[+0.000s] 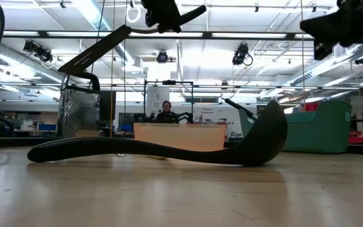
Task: Pick & Place Kitchen Items
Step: Put the black spatula into the green bin
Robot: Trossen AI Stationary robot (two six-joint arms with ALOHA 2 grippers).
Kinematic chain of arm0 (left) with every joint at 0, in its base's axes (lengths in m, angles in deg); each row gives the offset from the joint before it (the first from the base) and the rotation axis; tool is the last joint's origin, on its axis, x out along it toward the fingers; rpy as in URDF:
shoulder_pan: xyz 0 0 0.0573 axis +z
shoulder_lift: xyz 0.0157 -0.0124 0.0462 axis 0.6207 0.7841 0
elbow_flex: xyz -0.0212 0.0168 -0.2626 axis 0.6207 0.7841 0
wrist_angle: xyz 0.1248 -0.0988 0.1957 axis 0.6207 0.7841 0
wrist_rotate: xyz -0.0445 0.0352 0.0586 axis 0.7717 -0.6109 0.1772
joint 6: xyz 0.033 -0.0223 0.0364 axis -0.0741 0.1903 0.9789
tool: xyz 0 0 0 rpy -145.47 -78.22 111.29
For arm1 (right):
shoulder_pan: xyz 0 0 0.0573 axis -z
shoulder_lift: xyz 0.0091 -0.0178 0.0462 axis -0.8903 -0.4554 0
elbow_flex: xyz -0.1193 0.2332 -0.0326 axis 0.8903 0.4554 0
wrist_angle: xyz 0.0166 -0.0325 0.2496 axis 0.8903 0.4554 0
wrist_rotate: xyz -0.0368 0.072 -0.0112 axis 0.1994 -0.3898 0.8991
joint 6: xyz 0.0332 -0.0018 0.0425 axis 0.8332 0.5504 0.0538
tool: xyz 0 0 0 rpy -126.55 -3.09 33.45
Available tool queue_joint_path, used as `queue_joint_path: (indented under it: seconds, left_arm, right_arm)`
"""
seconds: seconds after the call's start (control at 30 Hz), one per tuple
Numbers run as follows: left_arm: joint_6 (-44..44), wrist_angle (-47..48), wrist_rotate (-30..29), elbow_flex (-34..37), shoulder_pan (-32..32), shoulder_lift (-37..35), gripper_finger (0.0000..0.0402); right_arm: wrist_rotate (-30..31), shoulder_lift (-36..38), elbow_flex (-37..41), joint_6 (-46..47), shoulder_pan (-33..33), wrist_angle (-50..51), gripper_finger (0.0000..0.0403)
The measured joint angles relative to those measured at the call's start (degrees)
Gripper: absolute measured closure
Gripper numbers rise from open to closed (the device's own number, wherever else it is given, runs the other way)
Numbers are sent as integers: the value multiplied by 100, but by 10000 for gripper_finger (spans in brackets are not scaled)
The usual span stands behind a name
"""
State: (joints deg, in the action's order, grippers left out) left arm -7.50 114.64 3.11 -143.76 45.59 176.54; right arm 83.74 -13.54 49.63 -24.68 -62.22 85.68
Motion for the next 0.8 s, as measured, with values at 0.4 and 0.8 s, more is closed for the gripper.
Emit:
queue_joint_path:
  seconds: [0.4, 0.8]
  left_arm:
    - [-24, -188, 50, 7, 0, -192, 283]
    - [-39, -754, 42, 8, -2, -785, 283]
  right_arm:
    - [130, -1584, -1474, 74, 0, 191, 399]
    - [130, -3296, -3176, 81, 0, 167, 399]
